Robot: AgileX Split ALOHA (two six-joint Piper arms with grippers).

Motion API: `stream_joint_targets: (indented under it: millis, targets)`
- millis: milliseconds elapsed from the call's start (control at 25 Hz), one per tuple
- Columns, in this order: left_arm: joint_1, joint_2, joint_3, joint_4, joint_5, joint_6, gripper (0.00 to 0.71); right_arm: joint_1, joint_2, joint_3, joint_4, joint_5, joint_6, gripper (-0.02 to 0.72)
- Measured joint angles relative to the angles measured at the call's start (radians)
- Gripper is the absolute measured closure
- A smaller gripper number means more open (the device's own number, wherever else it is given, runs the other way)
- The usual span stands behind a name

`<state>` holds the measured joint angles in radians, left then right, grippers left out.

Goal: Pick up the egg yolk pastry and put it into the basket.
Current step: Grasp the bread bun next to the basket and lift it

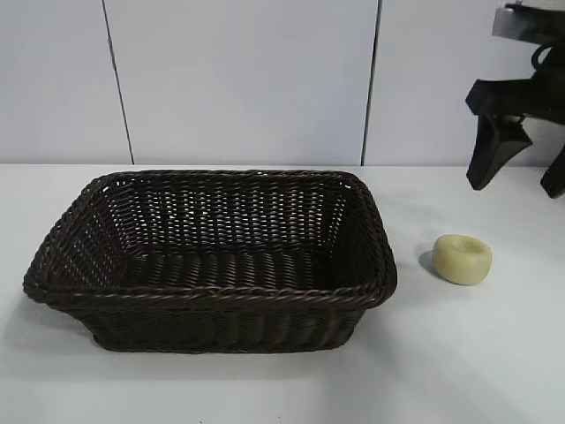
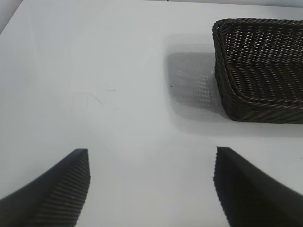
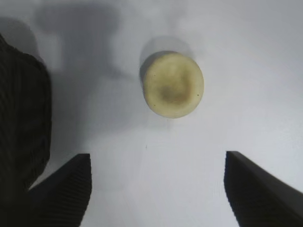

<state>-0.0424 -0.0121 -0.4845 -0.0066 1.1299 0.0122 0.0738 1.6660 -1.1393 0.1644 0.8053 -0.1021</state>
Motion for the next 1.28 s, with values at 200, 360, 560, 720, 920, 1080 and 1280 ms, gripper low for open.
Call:
stream_joint_targets:
  millis: [200, 360, 560, 720, 920, 1080, 1280]
  targets:
    - [0.000, 0.000, 0.000, 0.000, 0.000, 0.000, 0.175, 0.000, 0.101, -0.030, 0.000, -0.063, 0.002, 0.143]
    - [0.000, 0.000, 0.000, 0.000, 0.000, 0.000, 0.175, 0.000, 0.186, -0.084, 0.000, -0.096, 0.014, 0.143]
    - [0.000, 0.000, 0.000, 0.000, 0.000, 0.000, 0.175, 0.000, 0.289, -0.130, 0.002, -0.124, 0.036, 0.143]
    - [0.000, 0.000, 0.000, 0.000, 0.000, 0.000, 0.175, 0.000, 0.356, -0.131, 0.003, -0.143, 0.049, 0.143]
    - [0.000, 0.000, 0.000, 0.000, 0.000, 0.000, 0.175, 0.000, 0.378, -0.131, 0.004, -0.149, 0.050, 0.176]
    - [0.000, 0.000, 0.000, 0.000, 0.000, 0.000, 0.175, 0.000, 0.378, -0.131, 0.004, -0.149, 0.053, 0.393]
    - [0.000, 0.000, 0.000, 0.000, 0.000, 0.000, 0.175, 0.000, 0.374, -0.133, 0.004, -0.142, 0.054, 0.540]
